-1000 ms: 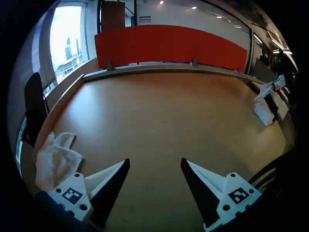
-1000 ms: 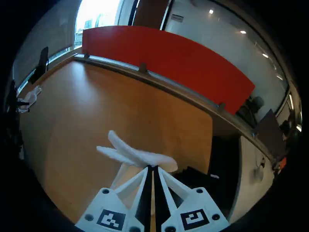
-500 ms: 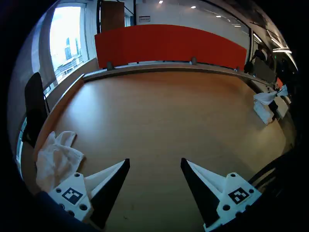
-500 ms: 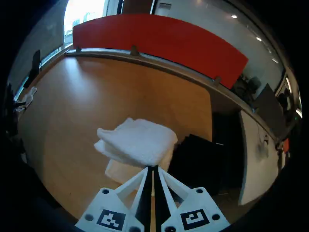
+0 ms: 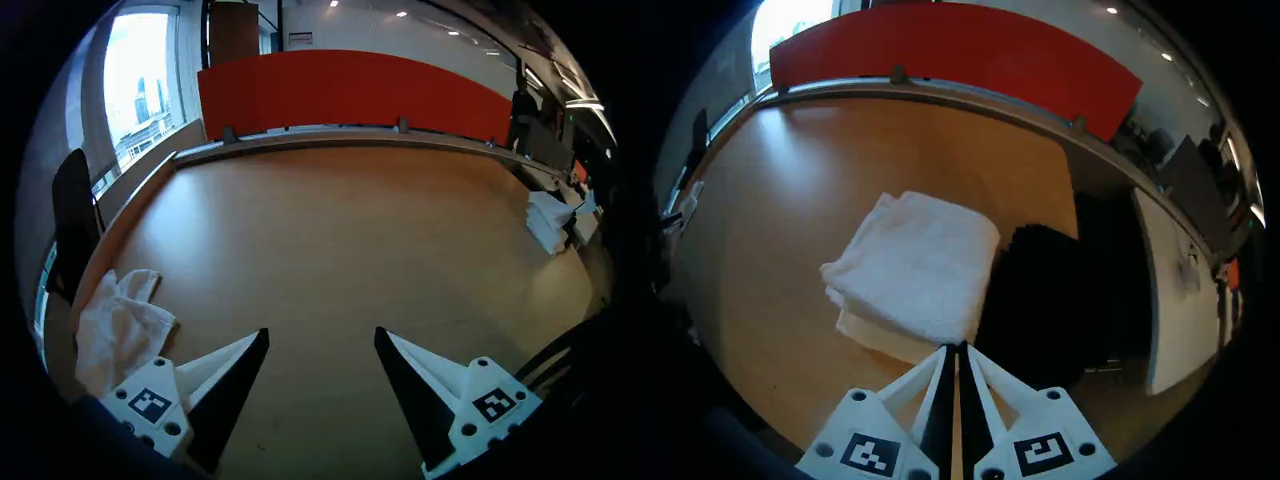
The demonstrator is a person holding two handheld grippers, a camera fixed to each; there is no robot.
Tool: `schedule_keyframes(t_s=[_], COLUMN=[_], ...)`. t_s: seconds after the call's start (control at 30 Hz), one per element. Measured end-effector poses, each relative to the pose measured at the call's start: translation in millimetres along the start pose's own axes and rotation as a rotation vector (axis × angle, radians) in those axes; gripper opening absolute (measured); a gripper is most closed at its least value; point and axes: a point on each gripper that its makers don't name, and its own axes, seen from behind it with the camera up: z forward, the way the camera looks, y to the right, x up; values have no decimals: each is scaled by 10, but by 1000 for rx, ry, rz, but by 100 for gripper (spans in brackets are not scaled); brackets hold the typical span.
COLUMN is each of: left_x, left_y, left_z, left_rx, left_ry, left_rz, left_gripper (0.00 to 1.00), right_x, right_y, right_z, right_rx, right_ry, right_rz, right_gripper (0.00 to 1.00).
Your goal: Fold towel
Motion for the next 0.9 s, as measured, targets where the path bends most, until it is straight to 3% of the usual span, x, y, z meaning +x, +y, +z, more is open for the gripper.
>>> schedule_keyframes(t_s=[0.47,0.9], left_x=[-19,-28], left_y=[12,24], left_z=[17,14], left_rx=[2,4], left_ry=[-6,-9], left_rz=[4,5], left_gripper=[98,98], right_x=[-222,-240], right_y=[89,138], right_z=[122,157], right_rx=[-37,-48], right_ry=[-77,-94], right_rz=[26,41], right_gripper=[3,3])
